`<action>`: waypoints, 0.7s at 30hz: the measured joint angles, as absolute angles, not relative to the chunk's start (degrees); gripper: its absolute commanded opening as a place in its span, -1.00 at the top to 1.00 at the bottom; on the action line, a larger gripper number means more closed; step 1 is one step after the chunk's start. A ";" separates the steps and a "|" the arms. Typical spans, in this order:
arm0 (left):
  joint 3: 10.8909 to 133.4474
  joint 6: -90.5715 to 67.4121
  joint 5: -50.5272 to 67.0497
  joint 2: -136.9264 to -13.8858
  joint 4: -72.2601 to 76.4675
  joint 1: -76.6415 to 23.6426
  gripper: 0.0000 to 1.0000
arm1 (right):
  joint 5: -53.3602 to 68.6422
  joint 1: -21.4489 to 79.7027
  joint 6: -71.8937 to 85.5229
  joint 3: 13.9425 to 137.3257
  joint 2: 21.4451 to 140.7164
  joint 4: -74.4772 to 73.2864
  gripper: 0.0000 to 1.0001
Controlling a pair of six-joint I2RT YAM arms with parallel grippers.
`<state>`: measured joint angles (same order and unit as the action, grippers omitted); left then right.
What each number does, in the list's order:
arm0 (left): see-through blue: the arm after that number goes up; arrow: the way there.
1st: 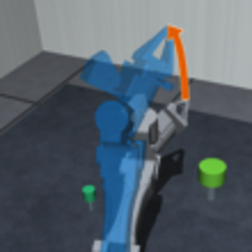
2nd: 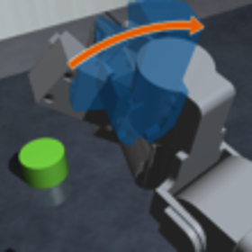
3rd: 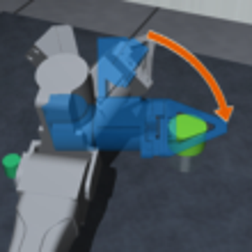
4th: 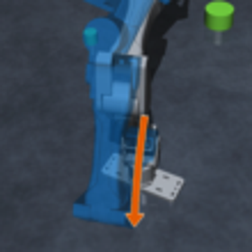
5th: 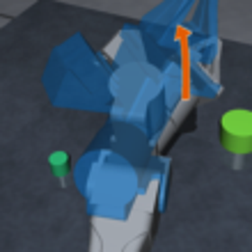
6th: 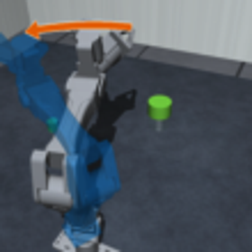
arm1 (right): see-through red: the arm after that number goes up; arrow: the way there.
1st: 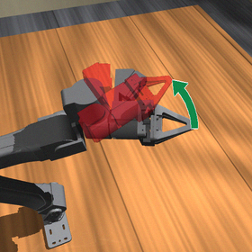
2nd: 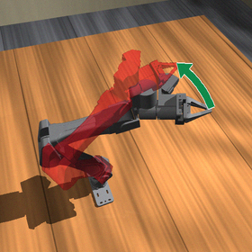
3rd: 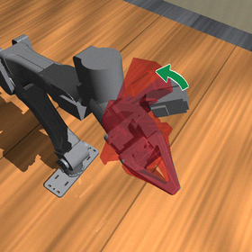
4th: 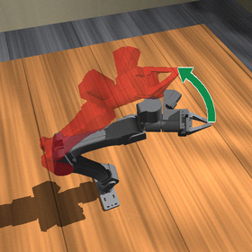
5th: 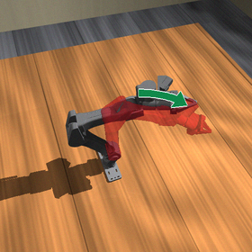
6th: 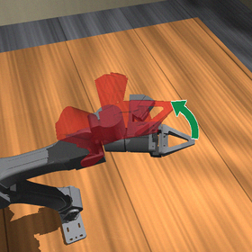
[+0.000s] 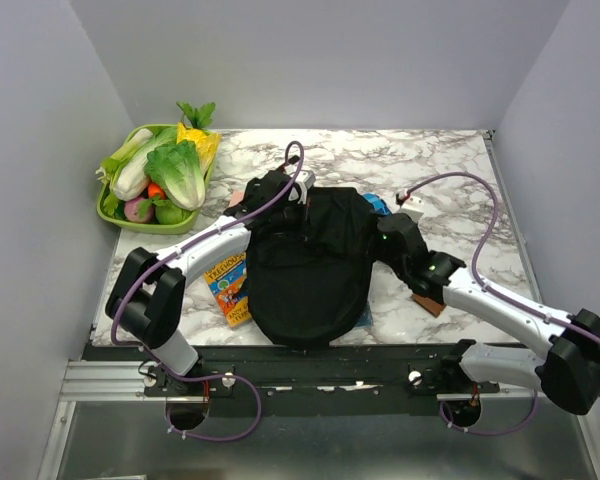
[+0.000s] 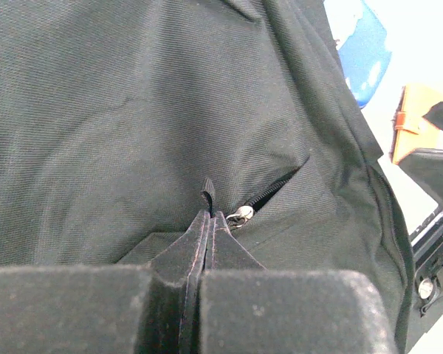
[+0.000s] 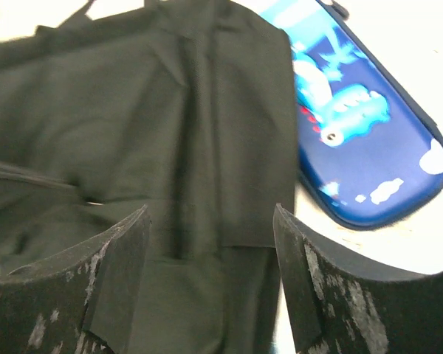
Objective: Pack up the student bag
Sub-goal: Unzip the student bag at the center of the board.
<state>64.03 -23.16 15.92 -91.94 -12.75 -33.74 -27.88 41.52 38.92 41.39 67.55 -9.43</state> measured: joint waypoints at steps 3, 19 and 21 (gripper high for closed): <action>64.77 -23.20 16.32 -92.40 -12.56 -34.46 1.00 | -25.43 41.52 38.39 44.14 65.67 -8.10 -0.50; 67.77 -23.20 17.23 -95.39 -11.84 -35.40 1.00 | -12.67 41.80 37.91 43.13 73.10 -2.48 -0.34; 67.81 -23.20 17.23 -95.39 -11.86 -35.40 1.00 | -12.19 42.09 38.72 42.50 73.10 -2.48 -0.35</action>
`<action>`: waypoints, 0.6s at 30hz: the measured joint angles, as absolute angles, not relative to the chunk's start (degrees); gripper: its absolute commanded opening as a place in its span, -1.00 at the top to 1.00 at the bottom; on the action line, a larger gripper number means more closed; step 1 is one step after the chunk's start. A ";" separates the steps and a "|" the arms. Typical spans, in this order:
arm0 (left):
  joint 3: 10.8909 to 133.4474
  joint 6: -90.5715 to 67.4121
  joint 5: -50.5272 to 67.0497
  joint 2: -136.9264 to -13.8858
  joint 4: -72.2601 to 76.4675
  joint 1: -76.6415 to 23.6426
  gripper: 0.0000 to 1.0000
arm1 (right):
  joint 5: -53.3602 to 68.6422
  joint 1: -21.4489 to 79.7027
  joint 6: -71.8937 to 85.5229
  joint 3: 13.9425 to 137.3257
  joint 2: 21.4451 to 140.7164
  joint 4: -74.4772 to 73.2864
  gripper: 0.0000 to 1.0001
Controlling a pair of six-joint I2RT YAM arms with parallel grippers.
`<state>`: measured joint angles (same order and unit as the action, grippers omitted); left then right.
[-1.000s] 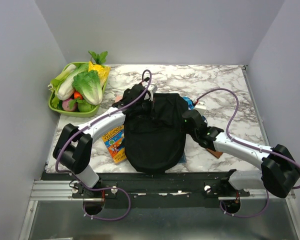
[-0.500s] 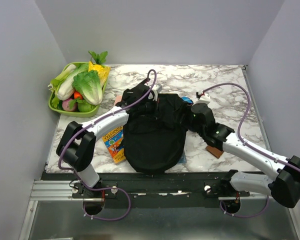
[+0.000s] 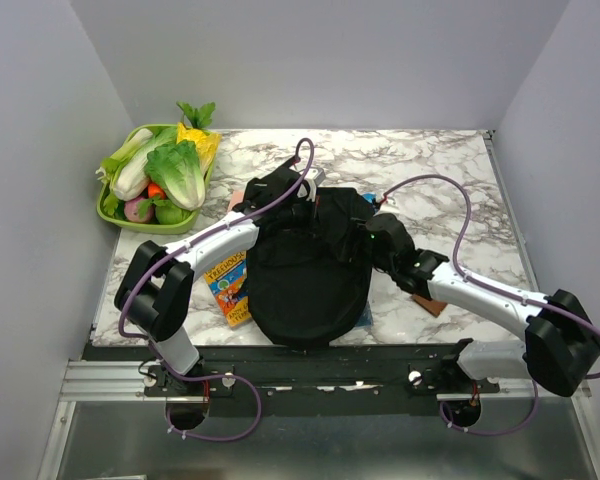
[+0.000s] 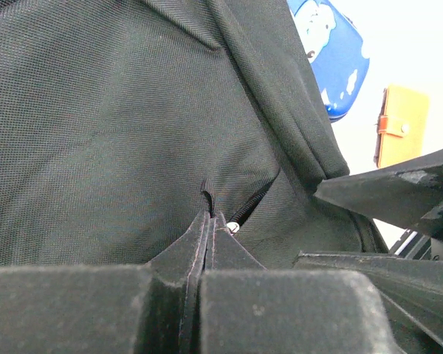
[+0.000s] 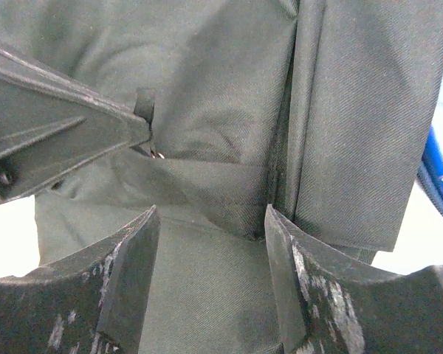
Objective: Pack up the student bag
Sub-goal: Unzip the student bag at the center of the board.
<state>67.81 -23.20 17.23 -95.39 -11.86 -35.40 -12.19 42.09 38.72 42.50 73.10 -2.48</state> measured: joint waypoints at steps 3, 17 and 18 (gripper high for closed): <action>67.81 -23.22 17.26 -95.39 -11.86 -35.40 1.00 | -11.38 42.41 40.21 41.78 73.19 -2.37 -0.36; 67.81 -23.22 17.28 -95.37 -11.92 -35.70 1.00 | -16.88 45.36 41.50 44.10 80.53 -4.56 -0.28; 67.81 -23.22 17.30 -95.37 -11.90 -35.70 1.00 | -18.17 45.56 40.66 44.71 80.66 -4.91 -0.28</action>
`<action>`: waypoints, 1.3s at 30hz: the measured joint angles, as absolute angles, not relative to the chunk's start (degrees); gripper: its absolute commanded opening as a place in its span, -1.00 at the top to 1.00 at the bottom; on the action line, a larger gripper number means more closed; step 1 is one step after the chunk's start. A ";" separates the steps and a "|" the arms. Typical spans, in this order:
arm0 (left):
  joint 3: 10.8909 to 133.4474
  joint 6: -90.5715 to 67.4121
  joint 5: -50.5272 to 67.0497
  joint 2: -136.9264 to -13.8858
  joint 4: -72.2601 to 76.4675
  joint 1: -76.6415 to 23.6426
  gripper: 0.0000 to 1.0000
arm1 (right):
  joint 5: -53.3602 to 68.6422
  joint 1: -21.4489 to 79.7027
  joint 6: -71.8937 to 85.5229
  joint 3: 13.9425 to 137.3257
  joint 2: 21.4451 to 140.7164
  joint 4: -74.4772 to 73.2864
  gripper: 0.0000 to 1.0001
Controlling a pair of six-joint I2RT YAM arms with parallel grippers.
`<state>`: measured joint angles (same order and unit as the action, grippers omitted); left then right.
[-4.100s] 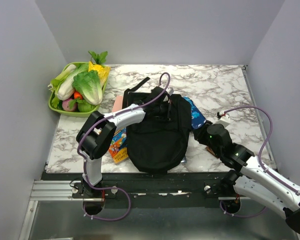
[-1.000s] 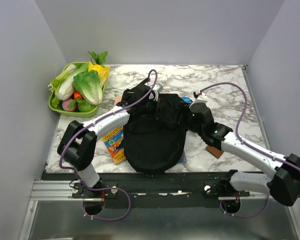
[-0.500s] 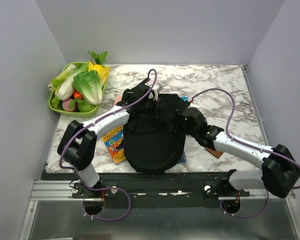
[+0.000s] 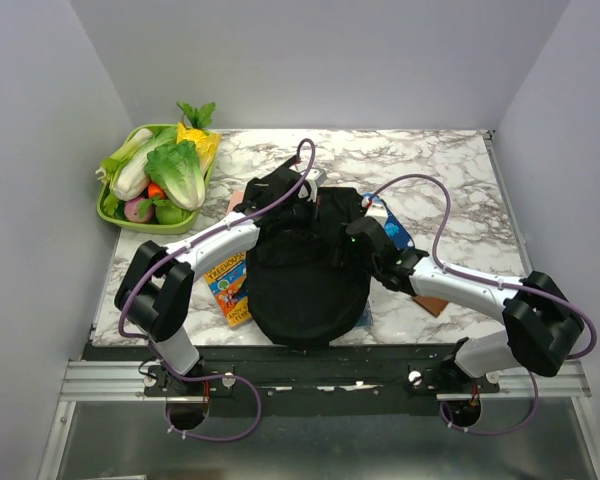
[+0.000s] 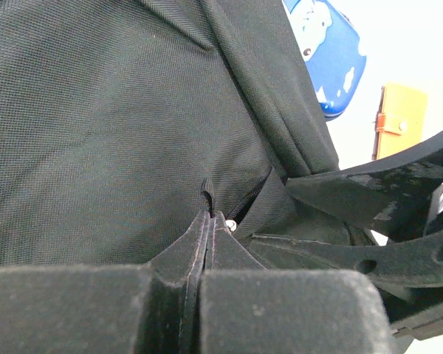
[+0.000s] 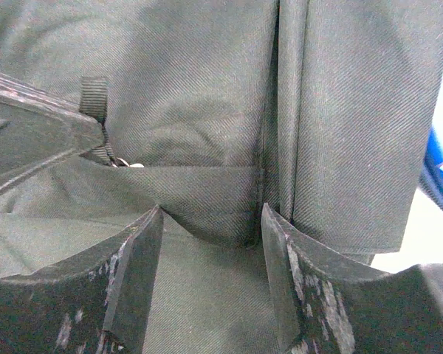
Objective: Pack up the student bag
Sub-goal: Unzip the student bag at the center of the board.
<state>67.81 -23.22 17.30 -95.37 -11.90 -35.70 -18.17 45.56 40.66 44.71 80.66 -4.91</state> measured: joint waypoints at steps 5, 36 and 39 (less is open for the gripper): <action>67.81 -23.22 17.41 -95.37 -11.88 -35.68 1.00 | -23.24 46.89 36.47 46.63 80.66 -6.02 -0.28; 66.96 -16.16 20.93 -93.76 -20.08 -22.81 1.00 | -26.17 47.55 34.09 43.62 80.07 -2.31 0.99; 65.49 -13.19 19.99 -90.19 -22.57 -17.50 1.00 | -26.87 47.55 34.65 42.35 80.09 -3.14 0.99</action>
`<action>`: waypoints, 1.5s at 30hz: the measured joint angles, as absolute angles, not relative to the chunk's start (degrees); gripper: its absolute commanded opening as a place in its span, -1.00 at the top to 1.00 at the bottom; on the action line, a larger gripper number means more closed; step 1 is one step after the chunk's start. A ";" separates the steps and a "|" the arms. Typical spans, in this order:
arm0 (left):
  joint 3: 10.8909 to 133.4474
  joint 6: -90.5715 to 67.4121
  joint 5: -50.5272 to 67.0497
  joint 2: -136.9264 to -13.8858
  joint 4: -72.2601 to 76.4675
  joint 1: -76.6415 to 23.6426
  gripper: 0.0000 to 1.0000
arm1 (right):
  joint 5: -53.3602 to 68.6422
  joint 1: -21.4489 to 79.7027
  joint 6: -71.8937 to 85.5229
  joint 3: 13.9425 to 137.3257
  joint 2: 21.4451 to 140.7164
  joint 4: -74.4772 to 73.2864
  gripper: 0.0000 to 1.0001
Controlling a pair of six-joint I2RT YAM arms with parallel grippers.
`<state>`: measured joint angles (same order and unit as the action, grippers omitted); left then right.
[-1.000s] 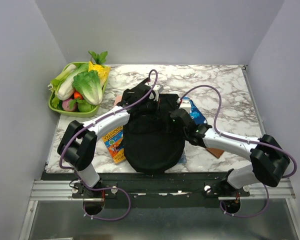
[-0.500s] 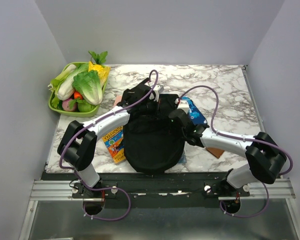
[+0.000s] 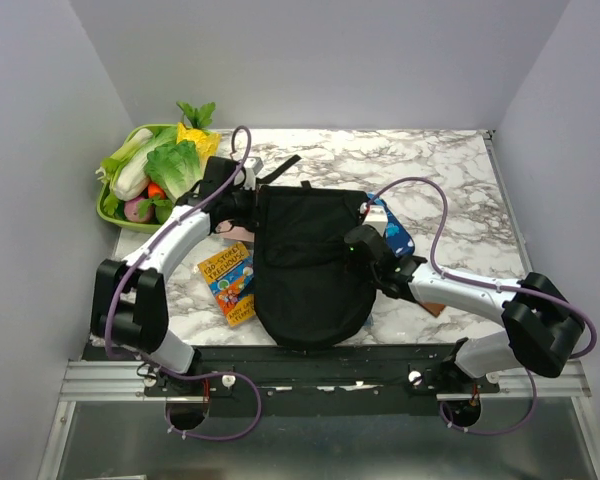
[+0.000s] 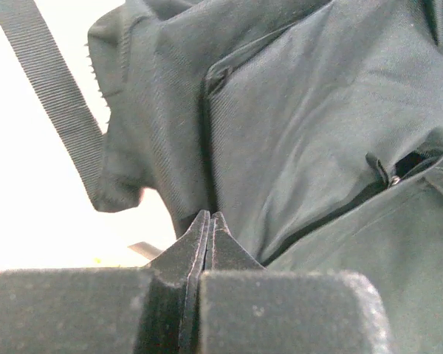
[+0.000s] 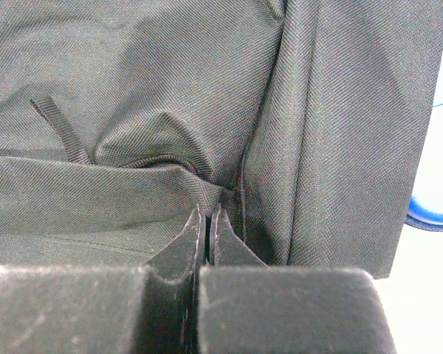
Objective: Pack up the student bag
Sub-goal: Unzip the student bag at the center of the board.
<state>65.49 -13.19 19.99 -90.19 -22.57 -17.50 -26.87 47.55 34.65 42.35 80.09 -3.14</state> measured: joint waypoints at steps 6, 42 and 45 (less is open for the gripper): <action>61.65 -7.75 19.05 -82.32 -25.43 -14.44 1.00 | -27.55 47.55 34.87 42.26 80.09 -3.09 0.99; 69.34 -35.62 16.45 -99.77 -14.63 -33.67 0.18 | -27.46 47.55 35.07 38.96 77.76 0.23 0.99; 69.95 -35.97 16.03 -100.09 -14.55 -33.98 0.37 | -27.44 47.55 35.14 38.74 77.45 0.43 0.99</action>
<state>69.95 -35.97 16.03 -100.09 -14.55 -33.98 -27.44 47.55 35.14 38.74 77.45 0.43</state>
